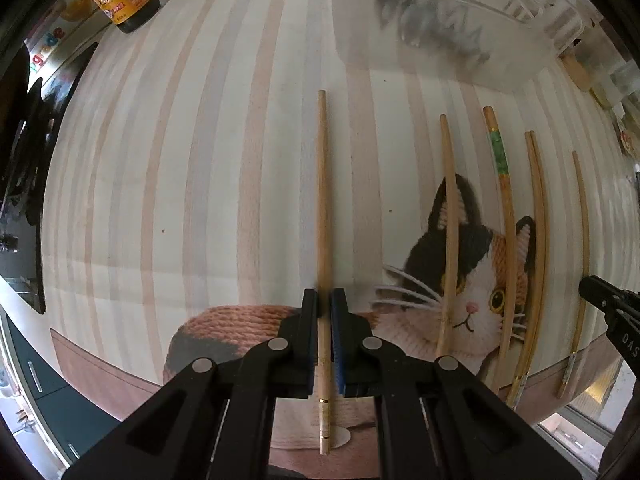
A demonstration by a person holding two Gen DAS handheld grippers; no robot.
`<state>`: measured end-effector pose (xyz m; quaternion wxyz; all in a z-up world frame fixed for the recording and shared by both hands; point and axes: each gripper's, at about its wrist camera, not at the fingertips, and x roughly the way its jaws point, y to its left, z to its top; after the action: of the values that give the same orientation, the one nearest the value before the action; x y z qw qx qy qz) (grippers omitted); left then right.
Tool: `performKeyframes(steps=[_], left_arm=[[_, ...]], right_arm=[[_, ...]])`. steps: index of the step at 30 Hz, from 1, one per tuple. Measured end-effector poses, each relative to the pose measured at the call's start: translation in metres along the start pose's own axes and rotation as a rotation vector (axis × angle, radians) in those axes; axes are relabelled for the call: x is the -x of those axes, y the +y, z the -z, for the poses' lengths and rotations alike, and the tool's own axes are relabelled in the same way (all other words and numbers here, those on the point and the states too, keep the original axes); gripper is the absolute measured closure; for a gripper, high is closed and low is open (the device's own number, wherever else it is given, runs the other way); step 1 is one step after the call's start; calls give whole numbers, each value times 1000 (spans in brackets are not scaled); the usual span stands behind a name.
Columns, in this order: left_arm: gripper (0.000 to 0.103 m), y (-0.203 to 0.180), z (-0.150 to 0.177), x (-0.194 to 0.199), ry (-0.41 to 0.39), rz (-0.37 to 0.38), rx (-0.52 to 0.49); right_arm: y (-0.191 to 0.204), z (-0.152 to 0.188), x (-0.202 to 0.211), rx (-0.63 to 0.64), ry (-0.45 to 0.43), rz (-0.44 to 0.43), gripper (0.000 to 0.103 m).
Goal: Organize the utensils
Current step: 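Grasp a wooden chopstick with the left tool while the right tool grasps another chopstick, then lift both chopsticks and carry them over the clear rack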
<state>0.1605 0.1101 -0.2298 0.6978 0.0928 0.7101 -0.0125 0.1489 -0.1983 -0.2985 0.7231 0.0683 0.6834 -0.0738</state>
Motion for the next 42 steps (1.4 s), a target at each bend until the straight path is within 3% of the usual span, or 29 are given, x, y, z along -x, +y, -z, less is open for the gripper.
performKeyframes(steps=[7,18,26,33,42], left_arm=[[98,9,-5,2,10,23,7],[97,12,-5,2,14,51,24],[97,19,-5,3,6,66,34],[99,13,-2,3,-3,40,34],[99,36,9,44,-104,-31,68]], right_arm=[[-27,0,-5,-19,5,-3,95],[6,-17,-8,-26,5,5,95],[6,-16,-7,-31,-3,2,95],[7,-12,-6,-33,-17,7,96],[2,0,5,-57,-76,-29,96]])
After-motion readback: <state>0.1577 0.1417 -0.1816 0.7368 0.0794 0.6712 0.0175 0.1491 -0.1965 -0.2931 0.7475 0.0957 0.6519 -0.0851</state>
